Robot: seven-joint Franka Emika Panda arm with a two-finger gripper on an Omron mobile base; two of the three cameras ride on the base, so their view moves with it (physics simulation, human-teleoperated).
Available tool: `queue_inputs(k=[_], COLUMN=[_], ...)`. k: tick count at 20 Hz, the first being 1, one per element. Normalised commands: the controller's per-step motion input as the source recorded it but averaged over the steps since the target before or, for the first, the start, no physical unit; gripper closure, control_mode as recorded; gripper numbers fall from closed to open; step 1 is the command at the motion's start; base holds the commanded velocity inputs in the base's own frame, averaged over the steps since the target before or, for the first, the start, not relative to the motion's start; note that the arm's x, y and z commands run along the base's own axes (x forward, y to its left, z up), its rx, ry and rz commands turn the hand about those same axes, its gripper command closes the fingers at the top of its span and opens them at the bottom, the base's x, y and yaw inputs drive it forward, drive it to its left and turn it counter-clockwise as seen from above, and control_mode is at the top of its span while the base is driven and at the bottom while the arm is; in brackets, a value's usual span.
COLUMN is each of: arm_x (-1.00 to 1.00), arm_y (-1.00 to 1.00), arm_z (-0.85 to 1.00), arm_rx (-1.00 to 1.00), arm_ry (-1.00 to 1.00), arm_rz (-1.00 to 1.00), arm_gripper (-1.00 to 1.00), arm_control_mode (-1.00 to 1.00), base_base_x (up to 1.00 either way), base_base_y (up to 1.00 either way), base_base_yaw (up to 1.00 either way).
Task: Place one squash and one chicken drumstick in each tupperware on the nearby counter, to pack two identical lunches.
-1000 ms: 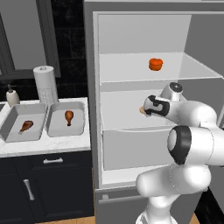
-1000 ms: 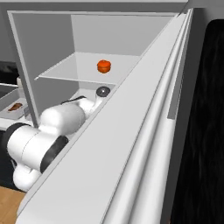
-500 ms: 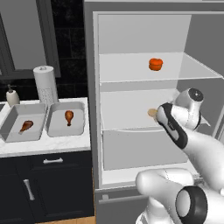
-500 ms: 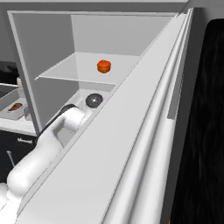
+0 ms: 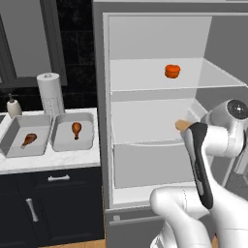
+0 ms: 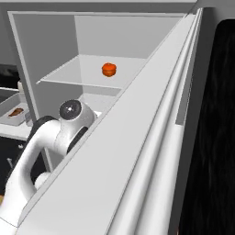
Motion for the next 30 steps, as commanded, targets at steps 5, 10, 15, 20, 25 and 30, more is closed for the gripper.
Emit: queue_inputs(k=[5,10,15,20,25,30], arm_x=[-0.60,0.00,0.00,0.00,0.00,0.00], arm_y=[0.31,0.00,0.00,0.00,0.00,0.00], arm_z=[0.23,0.00,0.00,0.00,0.00,0.00], arm_rx=[0.00,0.00,0.00,0.00,0.00,0.00], arm_ry=[0.13,0.00,0.00,0.00,0.00,0.00], arm_rz=[0.00,0.00,0.00,0.00,0.00,0.00], arm_gripper=[1.00,1.00,1.00,1.00,1.00,1.00], arm_control_mode=[1.00,1.00,1.00,1.00,1.00,1.00], base_base_x=[-0.40,-0.70,0.01,0.84,1.00,0.68], base_base_y=[0.36,1.00,1.00,0.97,0.46,-0.52], base_base_yaw=[0.03,0.23,0.19,0.04,-0.03,-0.07])
